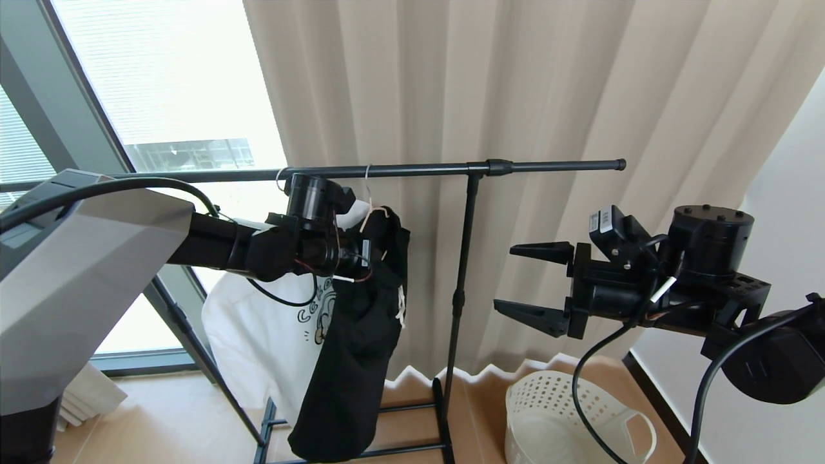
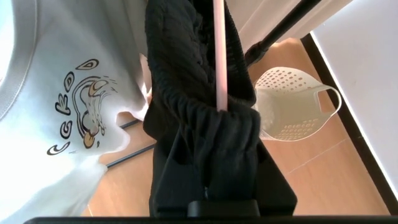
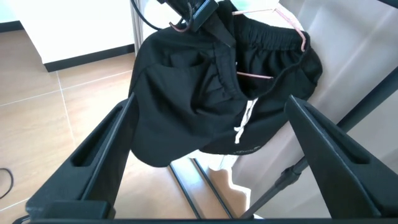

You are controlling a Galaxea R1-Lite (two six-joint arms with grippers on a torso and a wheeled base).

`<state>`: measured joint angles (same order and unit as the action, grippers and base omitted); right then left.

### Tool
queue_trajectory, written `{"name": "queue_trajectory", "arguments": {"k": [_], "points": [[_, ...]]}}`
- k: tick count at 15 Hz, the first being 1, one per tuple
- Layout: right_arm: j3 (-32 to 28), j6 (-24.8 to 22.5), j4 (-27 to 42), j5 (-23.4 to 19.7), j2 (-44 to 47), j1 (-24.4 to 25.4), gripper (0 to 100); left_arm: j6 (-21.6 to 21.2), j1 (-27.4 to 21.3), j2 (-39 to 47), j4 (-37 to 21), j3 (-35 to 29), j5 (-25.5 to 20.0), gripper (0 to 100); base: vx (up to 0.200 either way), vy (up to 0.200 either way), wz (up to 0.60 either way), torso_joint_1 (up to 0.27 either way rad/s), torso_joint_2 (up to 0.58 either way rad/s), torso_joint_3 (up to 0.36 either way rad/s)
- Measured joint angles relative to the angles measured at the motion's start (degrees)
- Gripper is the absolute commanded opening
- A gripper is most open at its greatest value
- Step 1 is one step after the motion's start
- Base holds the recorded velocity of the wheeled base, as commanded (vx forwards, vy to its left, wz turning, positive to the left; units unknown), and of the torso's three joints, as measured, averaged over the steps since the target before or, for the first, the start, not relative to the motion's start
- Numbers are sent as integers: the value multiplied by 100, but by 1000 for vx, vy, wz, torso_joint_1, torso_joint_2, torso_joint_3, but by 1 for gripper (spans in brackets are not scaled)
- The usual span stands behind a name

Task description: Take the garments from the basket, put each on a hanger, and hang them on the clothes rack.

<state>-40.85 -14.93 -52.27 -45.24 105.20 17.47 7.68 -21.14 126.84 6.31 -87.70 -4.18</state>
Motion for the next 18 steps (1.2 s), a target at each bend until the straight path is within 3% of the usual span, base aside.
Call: {"name": "queue_trajectory", "arguments": {"k": [4,9,11,14,18], "points": [[91,0,-17,0,-55,0,100,41,-16,-308,-38,322,93,100,0,0,0,0,0,0],[734,11,-417,219,-631,5,100,11,-44,-1734,-41,1657,132,100,0,0,0,0,0,0],[1109,73,-427,917,-1072,61,100,9,-57,-2472,9,2464,128,100,0,0,0,0,0,0],[1669,777,-406,2376,-1744,518,100,9,-74,-3779,180,3989,115,100,0,0,0,0,0,0],[2299,1078,-402,3466,-2376,976,100,39,-63,-5069,347,5289,107,100,0,0,0,0,0,0]]}}
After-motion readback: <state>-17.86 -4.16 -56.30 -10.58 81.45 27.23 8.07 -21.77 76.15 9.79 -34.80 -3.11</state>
